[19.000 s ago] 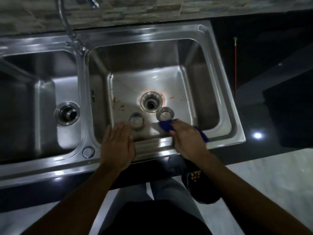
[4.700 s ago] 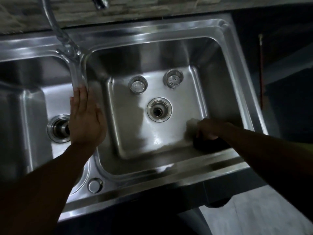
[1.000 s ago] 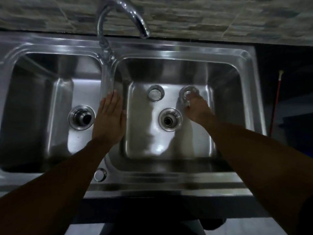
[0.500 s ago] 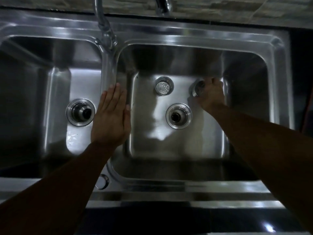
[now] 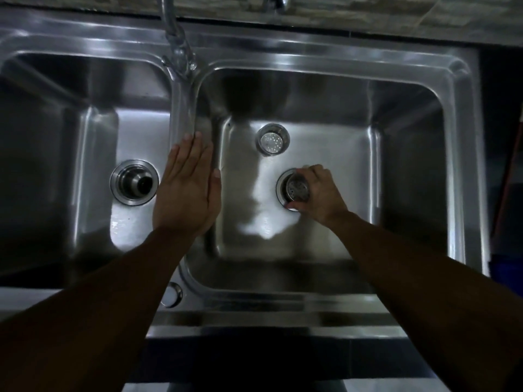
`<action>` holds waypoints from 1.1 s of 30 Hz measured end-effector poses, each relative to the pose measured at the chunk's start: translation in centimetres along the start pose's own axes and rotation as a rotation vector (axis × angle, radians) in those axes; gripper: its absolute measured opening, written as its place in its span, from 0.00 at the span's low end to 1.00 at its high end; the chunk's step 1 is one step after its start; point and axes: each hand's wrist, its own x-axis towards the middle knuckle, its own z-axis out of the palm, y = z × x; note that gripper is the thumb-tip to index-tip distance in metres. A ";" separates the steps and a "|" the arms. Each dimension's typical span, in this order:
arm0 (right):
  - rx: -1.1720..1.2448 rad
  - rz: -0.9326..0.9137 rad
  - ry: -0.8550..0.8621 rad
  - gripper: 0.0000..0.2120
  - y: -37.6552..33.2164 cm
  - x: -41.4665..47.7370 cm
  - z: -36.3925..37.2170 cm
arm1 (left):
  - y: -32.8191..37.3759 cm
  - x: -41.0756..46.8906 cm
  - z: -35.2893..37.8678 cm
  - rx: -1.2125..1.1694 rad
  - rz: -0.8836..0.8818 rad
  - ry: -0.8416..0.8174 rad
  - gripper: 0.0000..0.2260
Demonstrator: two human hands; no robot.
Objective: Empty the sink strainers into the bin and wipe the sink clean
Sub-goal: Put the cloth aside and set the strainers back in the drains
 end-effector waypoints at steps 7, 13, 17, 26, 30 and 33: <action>-0.040 -0.004 -0.034 0.41 -0.2 -0.3 1.3 | 0.0 0.0 0.1 -0.008 -0.008 0.011 0.22; -0.014 -0.054 -0.028 0.35 0.5 -1.0 1.5 | 0.0 0.1 0.1 -0.028 -0.024 0.006 0.22; -0.023 -0.090 -0.094 0.31 0.8 -1.3 1.6 | 0.1 0.2 0.0 -0.037 -0.034 0.004 0.23; 0.080 -0.015 0.226 0.27 -2.8 1.7 0.8 | 0.0 0.3 -0.1 -0.086 -0.035 0.009 0.21; 0.048 0.038 0.161 0.43 -5.1 5.6 -0.1 | -0.4 0.3 0.3 -0.078 -0.025 -0.002 0.22; 0.002 0.026 0.092 0.48 -5.6 7.9 -0.4 | -0.6 0.3 0.6 -0.078 -0.038 0.002 0.22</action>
